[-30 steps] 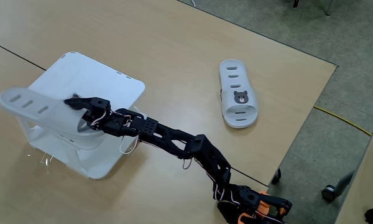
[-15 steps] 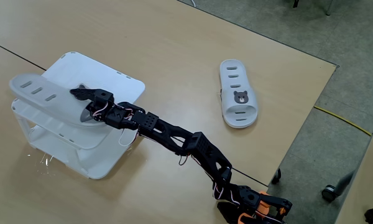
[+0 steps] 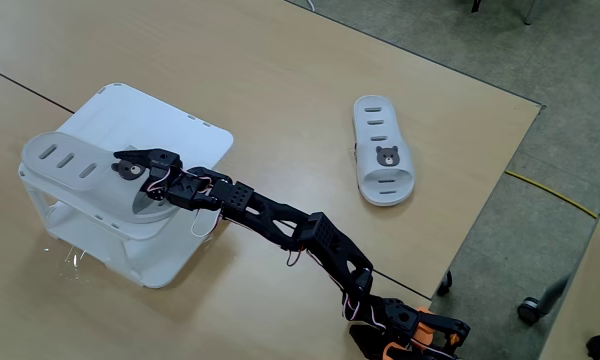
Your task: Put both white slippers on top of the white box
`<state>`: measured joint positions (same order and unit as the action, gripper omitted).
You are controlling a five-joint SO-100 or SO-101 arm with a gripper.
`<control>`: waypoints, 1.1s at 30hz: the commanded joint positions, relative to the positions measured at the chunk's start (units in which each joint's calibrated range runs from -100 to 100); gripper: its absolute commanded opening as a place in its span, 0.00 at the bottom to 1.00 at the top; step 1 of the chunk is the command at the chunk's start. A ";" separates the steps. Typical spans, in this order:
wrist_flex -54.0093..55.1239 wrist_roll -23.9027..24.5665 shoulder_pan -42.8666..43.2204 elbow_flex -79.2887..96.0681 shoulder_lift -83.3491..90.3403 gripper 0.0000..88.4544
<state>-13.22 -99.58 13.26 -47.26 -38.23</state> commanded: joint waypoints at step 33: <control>39.62 -0.42 -4.13 37.83 45.25 0.01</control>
<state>8.24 -99.58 11.24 -7.82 2.43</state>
